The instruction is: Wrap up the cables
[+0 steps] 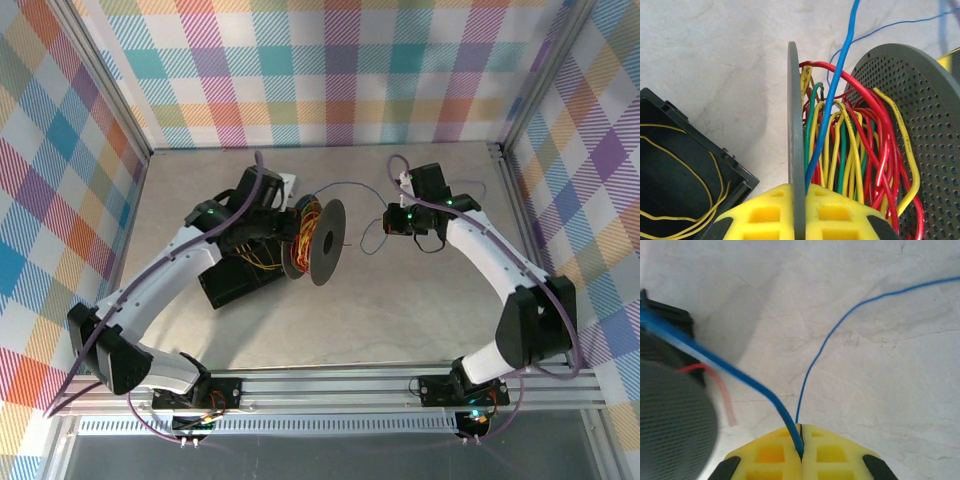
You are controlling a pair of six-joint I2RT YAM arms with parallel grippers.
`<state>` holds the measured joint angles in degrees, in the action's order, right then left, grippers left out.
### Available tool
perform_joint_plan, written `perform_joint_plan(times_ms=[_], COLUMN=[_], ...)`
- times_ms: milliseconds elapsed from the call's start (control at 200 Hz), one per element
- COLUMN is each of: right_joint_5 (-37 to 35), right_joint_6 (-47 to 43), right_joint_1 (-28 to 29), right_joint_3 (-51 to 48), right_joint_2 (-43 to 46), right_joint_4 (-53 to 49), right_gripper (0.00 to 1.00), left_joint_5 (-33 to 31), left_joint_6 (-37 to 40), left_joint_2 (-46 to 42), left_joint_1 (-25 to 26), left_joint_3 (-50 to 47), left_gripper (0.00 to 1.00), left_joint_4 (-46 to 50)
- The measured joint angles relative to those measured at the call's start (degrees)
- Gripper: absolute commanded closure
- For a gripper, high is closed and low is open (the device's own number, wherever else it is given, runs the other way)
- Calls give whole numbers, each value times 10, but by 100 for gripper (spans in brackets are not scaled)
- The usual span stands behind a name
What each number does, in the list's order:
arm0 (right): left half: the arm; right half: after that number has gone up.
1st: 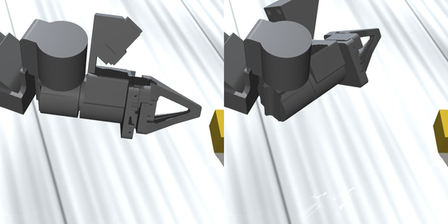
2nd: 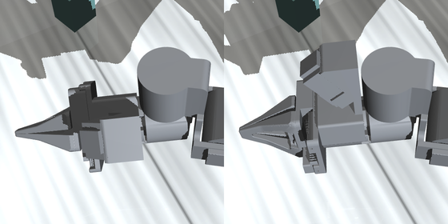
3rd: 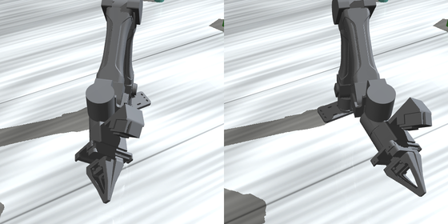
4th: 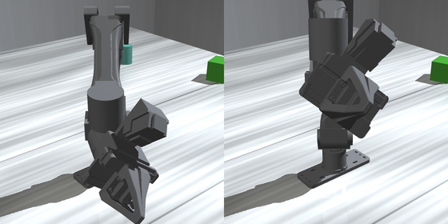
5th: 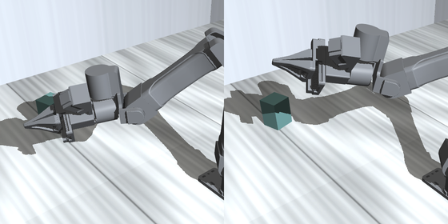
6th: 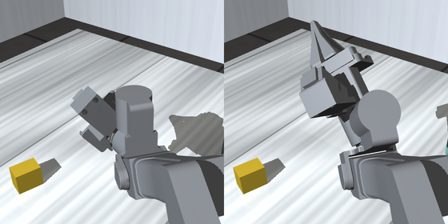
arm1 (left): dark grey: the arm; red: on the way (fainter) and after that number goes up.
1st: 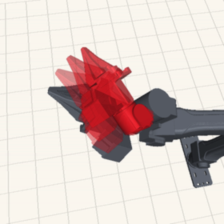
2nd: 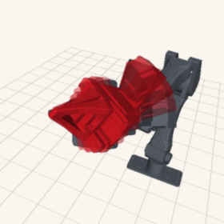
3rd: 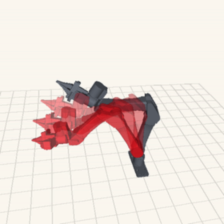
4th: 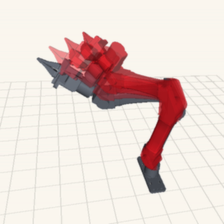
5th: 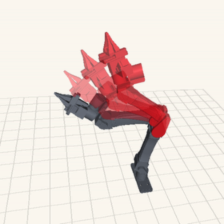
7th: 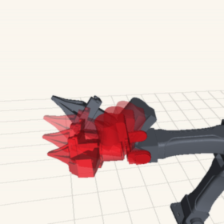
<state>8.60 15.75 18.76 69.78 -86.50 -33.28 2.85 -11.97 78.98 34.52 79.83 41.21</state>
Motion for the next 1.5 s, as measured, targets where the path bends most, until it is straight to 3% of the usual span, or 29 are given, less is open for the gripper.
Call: perform_joint_plan(times_ms=[275, 500, 745, 990, 1245, 1495], right_joint_5=[67, 127, 180, 185, 204, 204], right_joint_6=[-39, -45, -42, -25, -7, 19], right_joint_1=[-4, -4, 24, 40, 55, 87], right_joint_3=[-3, -10, -97, -128, -130, -180], right_joint_2=[-83, -111, -75, -25, -24, -42], right_joint_4=[59, 93, 176, 204, 219, 300], right_gripper=[100, 100, 100, 100, 100, 100], left_joint_5=[111, 156, 143, 123, 107, 90], left_joint_6=[-35, -80, -147, -172, -189, -279], left_joint_2=[-55, -59, -59, -27, -23, -22], left_joint_1=[-61, -100, -125, -126, -126, -125], left_joint_3=[-34, -39, -44, -43, -63, -88], left_gripper=[100, 100, 100, 100, 100, 100], left_joint_4=[-25, -51, -96, -130, -170, -200])
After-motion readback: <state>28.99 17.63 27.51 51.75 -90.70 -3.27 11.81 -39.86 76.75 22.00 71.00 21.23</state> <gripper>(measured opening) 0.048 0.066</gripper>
